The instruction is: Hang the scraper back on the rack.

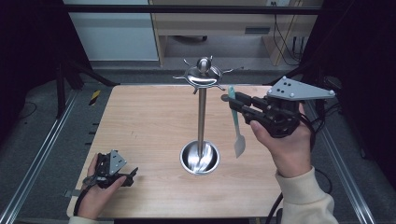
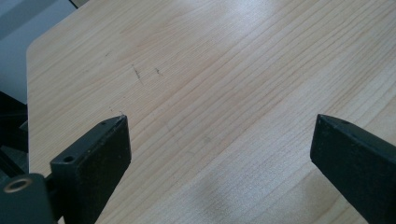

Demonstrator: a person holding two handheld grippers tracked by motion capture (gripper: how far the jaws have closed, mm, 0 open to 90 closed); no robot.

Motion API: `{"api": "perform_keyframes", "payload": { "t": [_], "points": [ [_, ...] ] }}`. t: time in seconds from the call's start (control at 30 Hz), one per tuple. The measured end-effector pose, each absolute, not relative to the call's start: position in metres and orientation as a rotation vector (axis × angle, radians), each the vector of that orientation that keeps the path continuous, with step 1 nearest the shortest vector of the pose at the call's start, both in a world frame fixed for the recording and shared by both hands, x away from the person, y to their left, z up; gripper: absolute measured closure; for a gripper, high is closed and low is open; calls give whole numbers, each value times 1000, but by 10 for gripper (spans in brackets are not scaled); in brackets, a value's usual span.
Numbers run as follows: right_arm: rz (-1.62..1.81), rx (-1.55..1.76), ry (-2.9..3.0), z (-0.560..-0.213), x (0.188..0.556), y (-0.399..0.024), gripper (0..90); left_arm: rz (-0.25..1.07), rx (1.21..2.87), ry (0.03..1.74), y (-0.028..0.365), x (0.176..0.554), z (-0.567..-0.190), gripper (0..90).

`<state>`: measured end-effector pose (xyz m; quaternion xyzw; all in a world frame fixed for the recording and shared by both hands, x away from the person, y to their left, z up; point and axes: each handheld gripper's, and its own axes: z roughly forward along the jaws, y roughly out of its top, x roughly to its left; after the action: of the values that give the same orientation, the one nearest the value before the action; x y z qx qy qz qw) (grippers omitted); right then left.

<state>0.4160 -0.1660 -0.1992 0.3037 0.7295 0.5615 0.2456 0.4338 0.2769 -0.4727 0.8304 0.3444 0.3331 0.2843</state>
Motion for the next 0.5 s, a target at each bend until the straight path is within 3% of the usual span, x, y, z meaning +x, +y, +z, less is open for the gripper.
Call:
{"api": "perform_keyframes", "payload": {
  "t": [0.5],
  "points": [
    [1517,817,2010,-199,418,-159,742,886,2224,922,277,434,-473,49]
  ]
}}
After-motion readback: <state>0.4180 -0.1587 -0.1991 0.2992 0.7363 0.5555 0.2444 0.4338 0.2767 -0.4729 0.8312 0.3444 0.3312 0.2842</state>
